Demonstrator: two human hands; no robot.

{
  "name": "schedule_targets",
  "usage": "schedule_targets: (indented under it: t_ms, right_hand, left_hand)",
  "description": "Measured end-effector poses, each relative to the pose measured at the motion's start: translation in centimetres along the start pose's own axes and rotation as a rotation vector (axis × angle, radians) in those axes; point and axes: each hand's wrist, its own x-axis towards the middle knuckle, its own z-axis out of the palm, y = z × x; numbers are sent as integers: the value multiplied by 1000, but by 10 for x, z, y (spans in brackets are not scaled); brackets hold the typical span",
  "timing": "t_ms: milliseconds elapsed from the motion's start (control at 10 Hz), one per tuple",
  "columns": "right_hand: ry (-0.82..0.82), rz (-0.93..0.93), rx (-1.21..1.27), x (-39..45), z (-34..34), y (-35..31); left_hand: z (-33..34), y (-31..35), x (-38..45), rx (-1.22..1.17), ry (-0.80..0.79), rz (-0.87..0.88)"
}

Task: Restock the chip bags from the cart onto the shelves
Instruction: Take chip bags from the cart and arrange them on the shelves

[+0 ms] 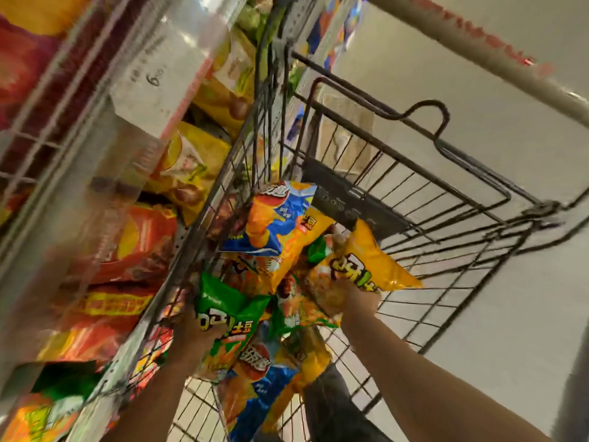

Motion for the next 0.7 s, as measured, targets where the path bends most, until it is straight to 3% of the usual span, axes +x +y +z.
schedule_targets:
  t_ms: [200, 400, 600, 700]
  right_hand:
    - [-242, 54, 75, 1, 8, 23]
    - [-205, 2, 9, 18, 8, 14]
    - [-256, -49, 10, 10, 2, 9]
    - [-270, -94, 17, -2, -6, 13]
  left_hand:
    - [4, -2, -19, 359, -49, 175]
    - [6, -2, -27, 485, -3, 281]
    - [4, -4, -54, 294, 2, 279]
    - [-3, -8, -73, 243, 80, 291]
